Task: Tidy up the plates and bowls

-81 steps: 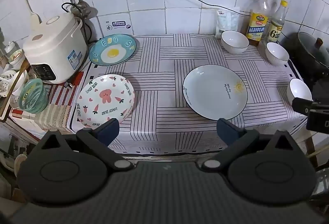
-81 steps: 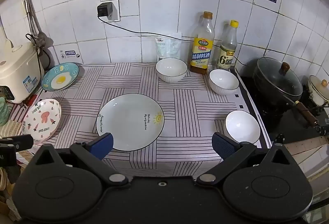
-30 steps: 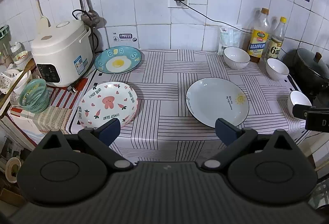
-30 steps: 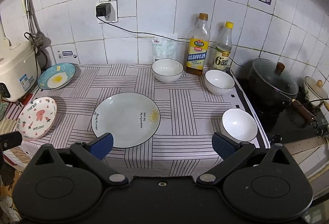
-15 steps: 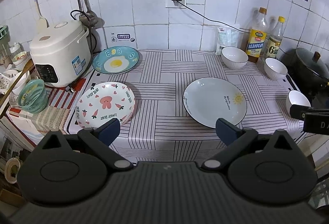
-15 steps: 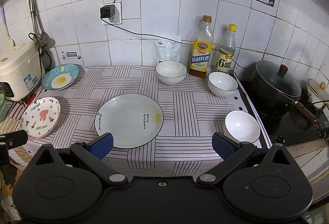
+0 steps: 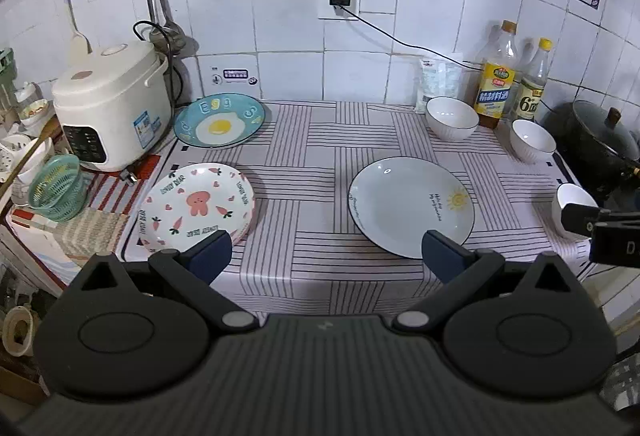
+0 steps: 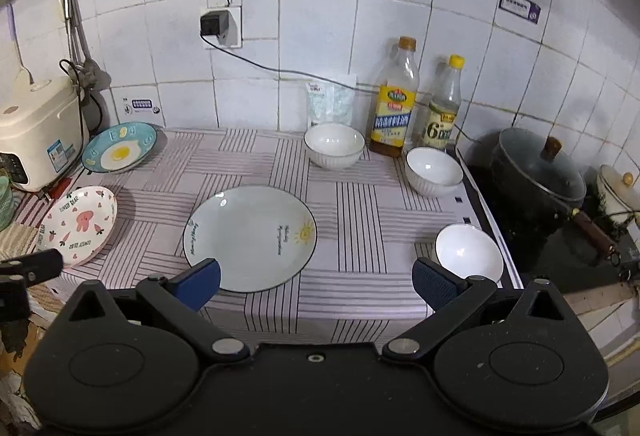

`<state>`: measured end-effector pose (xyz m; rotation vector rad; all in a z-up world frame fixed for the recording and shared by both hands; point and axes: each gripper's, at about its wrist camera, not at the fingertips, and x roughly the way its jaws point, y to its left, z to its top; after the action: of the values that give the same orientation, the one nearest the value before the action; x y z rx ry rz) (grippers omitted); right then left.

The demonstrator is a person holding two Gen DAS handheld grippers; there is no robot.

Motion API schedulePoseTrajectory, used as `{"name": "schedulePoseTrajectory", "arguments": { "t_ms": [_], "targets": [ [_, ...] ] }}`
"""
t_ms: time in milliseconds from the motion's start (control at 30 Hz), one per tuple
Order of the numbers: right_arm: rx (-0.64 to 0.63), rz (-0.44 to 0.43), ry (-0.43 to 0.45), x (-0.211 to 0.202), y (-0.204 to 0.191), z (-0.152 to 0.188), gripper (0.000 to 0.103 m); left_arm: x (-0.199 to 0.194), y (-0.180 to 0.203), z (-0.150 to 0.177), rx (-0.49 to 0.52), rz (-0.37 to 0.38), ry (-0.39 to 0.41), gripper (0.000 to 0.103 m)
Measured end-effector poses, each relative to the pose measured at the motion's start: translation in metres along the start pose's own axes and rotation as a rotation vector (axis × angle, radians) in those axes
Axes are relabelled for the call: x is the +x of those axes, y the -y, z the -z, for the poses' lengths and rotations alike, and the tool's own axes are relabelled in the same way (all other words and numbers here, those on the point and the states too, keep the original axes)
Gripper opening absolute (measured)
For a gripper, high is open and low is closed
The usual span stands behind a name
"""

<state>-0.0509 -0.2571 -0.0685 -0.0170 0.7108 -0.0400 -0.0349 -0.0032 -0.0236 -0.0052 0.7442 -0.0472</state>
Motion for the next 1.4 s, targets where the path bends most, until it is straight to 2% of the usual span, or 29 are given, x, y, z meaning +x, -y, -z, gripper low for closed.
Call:
{"name": "schedulePoseTrajectory", "arguments": {
  "t_ms": [167,300,433,533,633,767,867,967,1067,1167,1267,1300,1400],
  "targets": [
    [0.011,-0.024,0.02,-0.002,0.002,-0.004,0.103,0.007,0.0,-0.006,-0.007,0.014,0.005,0.103],
    [0.007,-0.073,0.051,0.004,0.008,-0.004,0.103,0.015,0.001,-0.012,-0.011,0.025,0.05,0.103],
    [-0.015,-0.164,0.173,0.013,0.022,-0.006,0.103,0.03,0.005,-0.019,0.01,0.031,0.078,0.103],
    [-0.051,-0.214,0.277,0.024,0.032,-0.012,0.103,0.041,0.003,-0.022,-0.011,0.126,0.132,0.103],
    [-0.086,-0.229,0.313,0.044,0.035,-0.024,0.103,0.059,0.002,-0.027,-0.055,0.159,0.143,0.102],
    [-0.109,-0.302,0.26,0.079,0.039,-0.034,0.103,0.092,0.006,-0.029,-0.061,0.159,0.104,0.1],
    [-0.108,-0.341,0.22,0.113,0.041,-0.032,0.103,0.118,0.012,-0.027,-0.064,0.113,0.07,0.1],
    [-0.11,-0.349,0.173,0.148,0.041,-0.023,0.098,0.144,0.015,-0.025,-0.059,0.134,0.032,0.101],
    [-0.019,-0.391,0.077,0.181,0.052,-0.021,0.096,0.168,0.02,-0.022,-0.027,0.119,-0.007,0.101],
    [0.032,-0.42,0.034,0.207,0.062,-0.018,0.095,0.19,0.017,-0.019,-0.047,0.131,-0.036,0.1],
    [0.053,-0.418,-0.03,0.229,0.064,-0.007,0.086,0.212,0.015,-0.014,-0.06,0.119,-0.095,0.097],
    [0.066,-0.425,-0.058,0.236,0.065,-0.003,0.083,0.218,0.015,-0.012,-0.066,0.114,-0.114,0.092],
    [0.082,-0.447,-0.125,0.253,0.063,0.008,0.073,0.237,0.015,-0.005,-0.074,0.123,-0.172,0.085]
  ]
}}
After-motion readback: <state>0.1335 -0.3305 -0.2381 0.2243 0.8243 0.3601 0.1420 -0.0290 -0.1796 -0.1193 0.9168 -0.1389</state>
